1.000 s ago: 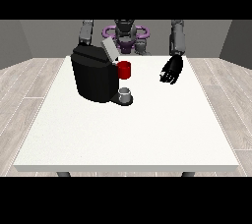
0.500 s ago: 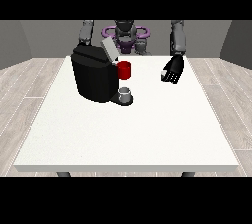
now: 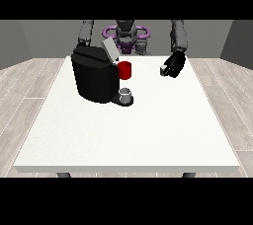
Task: Insert the coffee pod into the coffee machine and close the lid
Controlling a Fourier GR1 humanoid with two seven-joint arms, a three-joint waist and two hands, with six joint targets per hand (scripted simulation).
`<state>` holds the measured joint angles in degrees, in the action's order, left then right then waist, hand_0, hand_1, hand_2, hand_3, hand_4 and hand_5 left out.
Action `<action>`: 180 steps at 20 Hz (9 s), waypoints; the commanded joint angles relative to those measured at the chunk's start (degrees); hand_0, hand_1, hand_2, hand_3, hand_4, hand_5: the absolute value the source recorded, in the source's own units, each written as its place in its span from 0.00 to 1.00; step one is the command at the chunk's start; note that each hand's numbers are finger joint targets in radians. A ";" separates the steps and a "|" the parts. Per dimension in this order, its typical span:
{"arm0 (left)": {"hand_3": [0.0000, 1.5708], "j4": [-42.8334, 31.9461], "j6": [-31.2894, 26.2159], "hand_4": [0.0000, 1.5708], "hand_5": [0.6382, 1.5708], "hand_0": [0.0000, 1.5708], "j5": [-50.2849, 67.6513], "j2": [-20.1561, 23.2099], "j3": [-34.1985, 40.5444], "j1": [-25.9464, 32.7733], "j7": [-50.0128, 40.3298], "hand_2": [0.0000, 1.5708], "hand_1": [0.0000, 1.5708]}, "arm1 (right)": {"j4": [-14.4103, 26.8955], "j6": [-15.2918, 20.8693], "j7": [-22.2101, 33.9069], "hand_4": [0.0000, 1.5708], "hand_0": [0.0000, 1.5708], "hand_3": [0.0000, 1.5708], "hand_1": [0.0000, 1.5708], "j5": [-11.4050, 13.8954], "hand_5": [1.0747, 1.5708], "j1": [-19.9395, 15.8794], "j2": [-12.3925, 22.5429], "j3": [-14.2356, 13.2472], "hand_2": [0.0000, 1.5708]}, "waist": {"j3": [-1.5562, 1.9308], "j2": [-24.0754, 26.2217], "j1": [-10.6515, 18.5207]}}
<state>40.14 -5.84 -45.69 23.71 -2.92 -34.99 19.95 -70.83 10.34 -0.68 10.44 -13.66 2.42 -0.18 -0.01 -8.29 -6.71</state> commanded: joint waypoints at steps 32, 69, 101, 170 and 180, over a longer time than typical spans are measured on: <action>0.80 2.04 -18.75 0.31 1.00 0.77 4.05 -1.48 9.19 -30.91 -18.89 0.81 0.77 | -1.25 -1.10 0.17 0.00 0.00 0.00 0.00 0.30 1.00 -8.47 0.37 0.35 0.00 | 0.02 -1.55 -9.54; 0.77 -4.44 -18.33 0.23 1.00 0.77 2.98 2.79 11.03 -35.92 -12.15 0.79 0.77 | -2.82 -1.30 4.00 0.00 0.00 0.00 0.00 -1.76 1.00 -11.95 2.43 -3.16 0.00 | 0.00 -7.99 -10.28; 0.62 -5.83 -7.36 0.00 1.00 0.78 -2.81 4.41 10.32 -38.22 -7.85 0.77 0.78 | -4.90 0.19 3.89 0.06 0.00 0.00 0.00 0.53 1.00 -12.97 2.48 -1.78 0.00 | 0.01 -12.24 -13.78; 0.00 13.12 -11.17 0.25 1.00 0.00 33.69 -23.68 15.40 8.97 -7.54 0.00 0.00 | 2.53 -10.91 3.46 0.07 0.00 0.00 0.00 -10.26 1.00 -8.55 9.06 -10.68 0.00 | 0.04 20.31 17.95; 0.00 24.98 -7.42 0.18 1.00 0.00 37.11 -23.68 8.46 15.51 -11.13 0.00 0.00 | 8.04 -8.56 9.12 0.11 0.00 0.00 0.00 -13.47 1.00 -17.34 7.20 -12.11 0.00 | 0.02 14.90 18.71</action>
<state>60.77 -16.44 -10.78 0.43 9.74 -21.85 10.21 -65.13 0.11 6.20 -2.70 -27.30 10.46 -12.27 0.02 8.22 12.01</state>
